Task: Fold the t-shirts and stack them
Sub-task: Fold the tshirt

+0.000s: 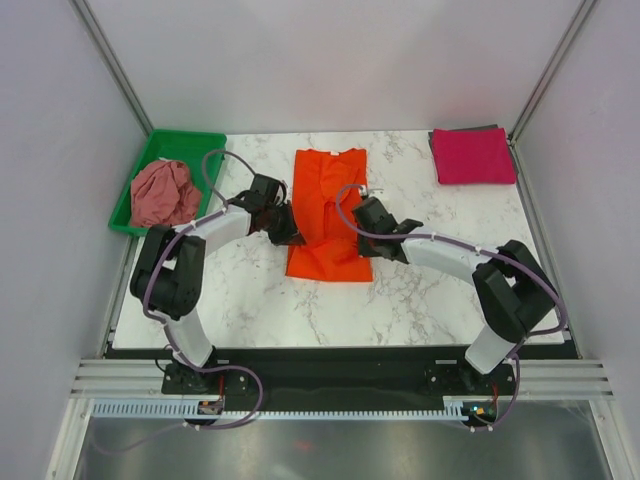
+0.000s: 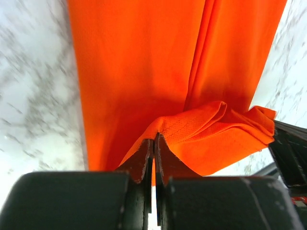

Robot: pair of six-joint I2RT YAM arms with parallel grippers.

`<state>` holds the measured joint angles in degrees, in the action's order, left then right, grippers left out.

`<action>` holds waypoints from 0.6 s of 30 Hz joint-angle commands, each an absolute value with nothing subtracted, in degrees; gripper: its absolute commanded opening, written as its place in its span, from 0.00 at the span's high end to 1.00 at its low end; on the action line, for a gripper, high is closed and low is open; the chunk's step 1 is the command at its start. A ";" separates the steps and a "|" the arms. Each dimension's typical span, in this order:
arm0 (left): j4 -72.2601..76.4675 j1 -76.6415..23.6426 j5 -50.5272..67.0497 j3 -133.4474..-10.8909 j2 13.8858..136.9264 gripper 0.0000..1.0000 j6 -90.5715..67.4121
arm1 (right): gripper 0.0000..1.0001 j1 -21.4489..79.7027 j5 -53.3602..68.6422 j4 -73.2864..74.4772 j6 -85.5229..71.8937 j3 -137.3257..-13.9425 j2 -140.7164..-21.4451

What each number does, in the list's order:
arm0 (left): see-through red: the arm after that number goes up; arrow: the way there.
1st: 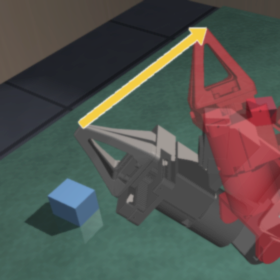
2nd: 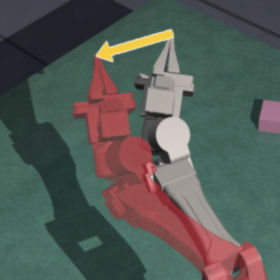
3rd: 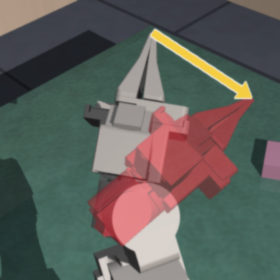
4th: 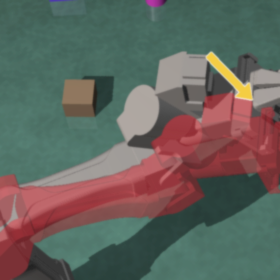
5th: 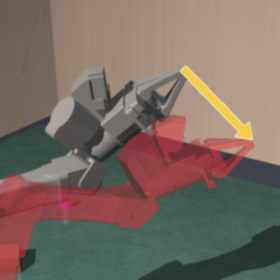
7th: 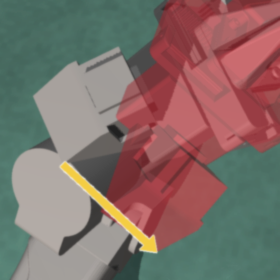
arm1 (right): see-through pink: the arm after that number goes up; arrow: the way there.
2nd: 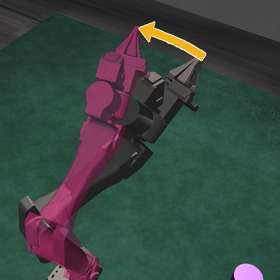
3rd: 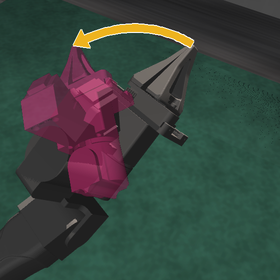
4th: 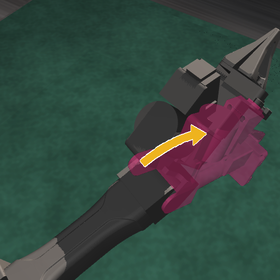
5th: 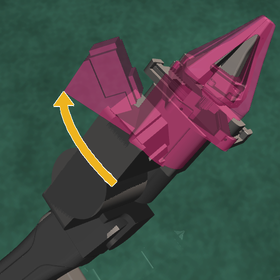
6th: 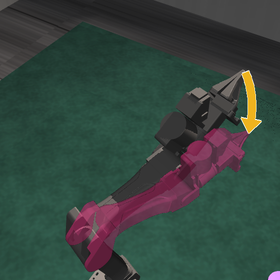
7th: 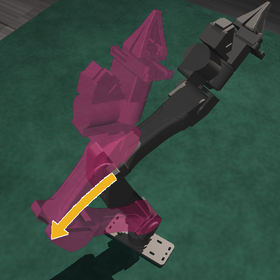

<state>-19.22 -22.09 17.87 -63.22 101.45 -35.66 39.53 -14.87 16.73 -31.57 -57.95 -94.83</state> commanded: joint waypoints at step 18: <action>-18.81 -13.71 22.15 -86.22 115.31 0.98 -34.45 | 1.00 28.22 -9.23 17.67 -21.62 -82.79 -110.82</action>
